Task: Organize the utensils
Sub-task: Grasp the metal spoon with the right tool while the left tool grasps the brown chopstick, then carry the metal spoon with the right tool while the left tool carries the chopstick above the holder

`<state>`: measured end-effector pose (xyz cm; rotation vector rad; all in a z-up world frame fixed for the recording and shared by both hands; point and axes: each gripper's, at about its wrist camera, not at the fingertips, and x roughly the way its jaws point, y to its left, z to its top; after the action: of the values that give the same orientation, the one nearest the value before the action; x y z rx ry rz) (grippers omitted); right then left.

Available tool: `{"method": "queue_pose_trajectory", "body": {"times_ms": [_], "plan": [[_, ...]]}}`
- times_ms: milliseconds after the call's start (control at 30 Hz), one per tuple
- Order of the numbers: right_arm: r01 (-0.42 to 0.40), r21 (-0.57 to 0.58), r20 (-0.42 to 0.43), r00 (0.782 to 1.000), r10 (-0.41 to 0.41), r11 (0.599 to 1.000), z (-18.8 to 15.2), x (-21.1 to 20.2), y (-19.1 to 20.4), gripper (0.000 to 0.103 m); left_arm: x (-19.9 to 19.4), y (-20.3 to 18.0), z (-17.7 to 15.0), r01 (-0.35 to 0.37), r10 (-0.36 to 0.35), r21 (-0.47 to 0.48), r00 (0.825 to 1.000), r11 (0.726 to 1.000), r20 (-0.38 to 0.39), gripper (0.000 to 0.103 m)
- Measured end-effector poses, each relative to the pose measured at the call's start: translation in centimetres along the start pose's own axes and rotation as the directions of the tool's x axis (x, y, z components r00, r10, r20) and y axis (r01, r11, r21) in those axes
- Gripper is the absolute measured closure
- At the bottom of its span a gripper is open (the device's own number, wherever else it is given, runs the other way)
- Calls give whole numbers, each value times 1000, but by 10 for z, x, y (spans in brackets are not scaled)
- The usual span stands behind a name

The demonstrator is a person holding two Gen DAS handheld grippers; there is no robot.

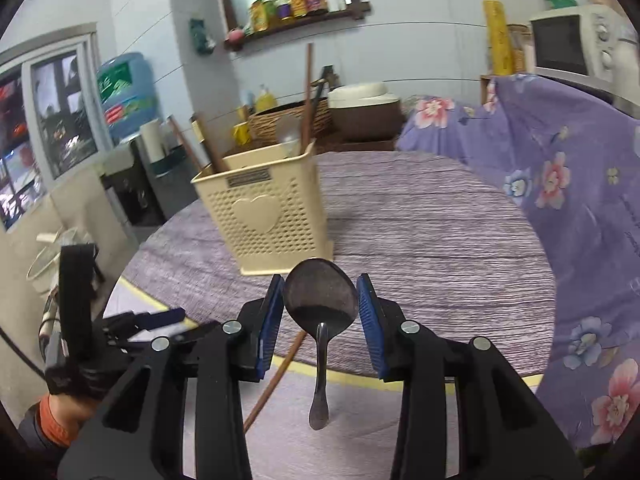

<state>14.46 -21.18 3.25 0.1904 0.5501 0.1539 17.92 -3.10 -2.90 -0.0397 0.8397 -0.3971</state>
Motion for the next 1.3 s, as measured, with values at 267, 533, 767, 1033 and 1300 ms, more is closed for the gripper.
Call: {"method": "queue_pose_trajectory", "body": {"times_ms": [267, 533, 767, 1033, 1300], "plan": [[62, 17, 31, 998, -62, 998, 1, -3, -14, 65, 53, -49, 29, 30, -19, 121, 995, 992, -93, 63], [88, 24, 46, 995, -89, 996, 1, -10, -20, 65, 98, -68, 42, -8, 27, 137, 989, 991, -144, 82], [91, 30, 40, 995, -92, 995, 0, -10, -18, 65, 108, -76, 50, -52, 74, 164, 989, 985, -130, 93], [95, 31, 37, 995, -96, 995, -1, -9, -18, 65, 111, -80, 50, -57, 76, 159, 990, 986, -115, 94], [93, 28, 37, 995, -94, 995, -2, -8, -17, 65, 72, -68, 55, -5, 10, 112, 999, 994, -47, 95]]}}
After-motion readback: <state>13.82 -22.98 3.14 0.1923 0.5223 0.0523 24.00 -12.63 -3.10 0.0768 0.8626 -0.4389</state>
